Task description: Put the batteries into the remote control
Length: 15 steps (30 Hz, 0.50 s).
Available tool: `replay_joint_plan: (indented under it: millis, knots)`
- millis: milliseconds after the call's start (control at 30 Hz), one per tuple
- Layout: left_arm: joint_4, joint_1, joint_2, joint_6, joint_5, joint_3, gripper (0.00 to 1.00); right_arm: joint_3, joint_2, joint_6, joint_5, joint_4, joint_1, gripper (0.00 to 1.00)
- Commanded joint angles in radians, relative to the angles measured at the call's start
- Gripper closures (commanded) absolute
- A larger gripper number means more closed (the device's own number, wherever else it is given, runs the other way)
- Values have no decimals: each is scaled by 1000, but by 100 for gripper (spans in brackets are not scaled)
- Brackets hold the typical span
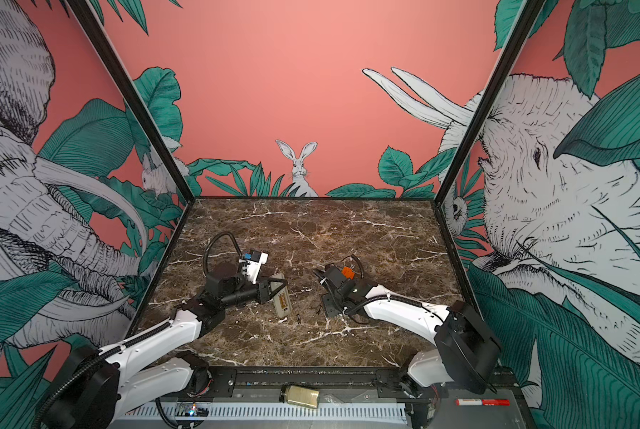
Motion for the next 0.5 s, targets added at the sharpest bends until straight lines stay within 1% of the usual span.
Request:
replay_joint_plan:
  millis: [0,367,467]
  knots:
    - [52,5,-33,7,24,-17,100,29,41,38,4,28,20,37]
    - [83,6,-33,-3,31,-31,100,67,129,45,3,65,35,44]
    - [88,5,-34,-7,31,-33,100,72,154,46,2,78,39,48]
